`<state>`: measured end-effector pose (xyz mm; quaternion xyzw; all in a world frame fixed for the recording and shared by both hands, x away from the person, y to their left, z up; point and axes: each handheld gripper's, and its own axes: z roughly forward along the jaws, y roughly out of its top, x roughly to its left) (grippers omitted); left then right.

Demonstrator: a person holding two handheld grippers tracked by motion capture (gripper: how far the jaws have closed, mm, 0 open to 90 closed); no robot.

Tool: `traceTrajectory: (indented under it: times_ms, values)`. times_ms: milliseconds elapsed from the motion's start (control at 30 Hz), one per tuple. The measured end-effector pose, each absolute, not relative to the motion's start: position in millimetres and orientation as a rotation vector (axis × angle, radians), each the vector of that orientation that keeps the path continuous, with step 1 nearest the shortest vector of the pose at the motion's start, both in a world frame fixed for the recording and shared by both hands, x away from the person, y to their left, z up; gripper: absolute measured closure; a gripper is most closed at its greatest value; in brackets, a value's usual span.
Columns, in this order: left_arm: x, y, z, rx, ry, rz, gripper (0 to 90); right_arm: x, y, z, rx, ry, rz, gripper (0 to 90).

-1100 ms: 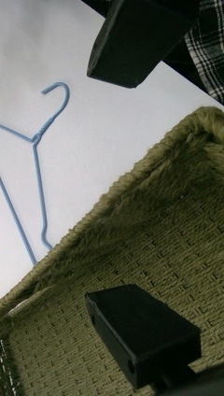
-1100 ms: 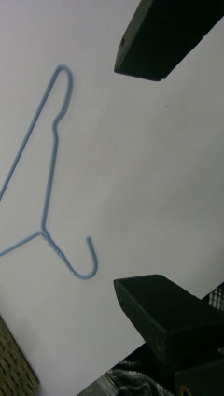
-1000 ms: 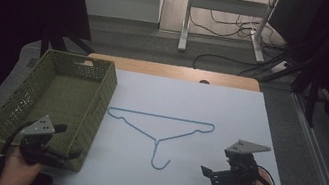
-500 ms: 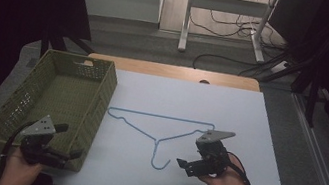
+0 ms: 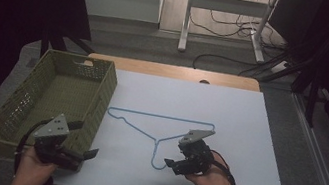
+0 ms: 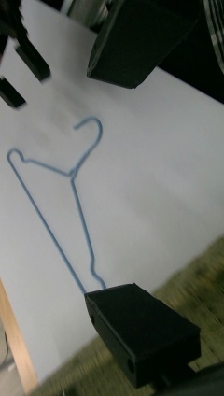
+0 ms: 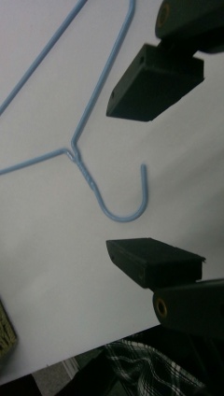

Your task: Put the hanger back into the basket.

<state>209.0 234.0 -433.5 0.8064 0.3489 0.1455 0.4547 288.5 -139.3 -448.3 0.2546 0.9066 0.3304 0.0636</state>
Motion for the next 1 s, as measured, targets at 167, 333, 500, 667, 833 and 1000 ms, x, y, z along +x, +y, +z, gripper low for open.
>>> traceTrajectory:
  times_ms: [167,333,500,667,833,1000]
  values:
    - [212,210,-434,1.996,0.8,0.326,0.0,289,-130,-454,0.739,2.759,0.989,36.7]
    - [215,185,-439,1.993,0.731,0.264,0.0,290,-123,-464,0.709,2.794,0.985,43.8]
    - [222,167,-453,2.031,0.698,0.23,0.0,289,-116,-472,0.681,2.82,0.966,48.8]
    - [231,159,-467,2.045,0.703,0.209,0.0,291,-107,-485,0.642,2.853,0.927,57.4]
    - [235,156,-477,2.074,0.716,0.212,0.0,293,-102,-495,0.623,2.873,0.92,66.5]
    - [238,157,-484,2.092,0.735,0.215,0.0,293,-98,-506,0.593,2.89,0.902,75.1]
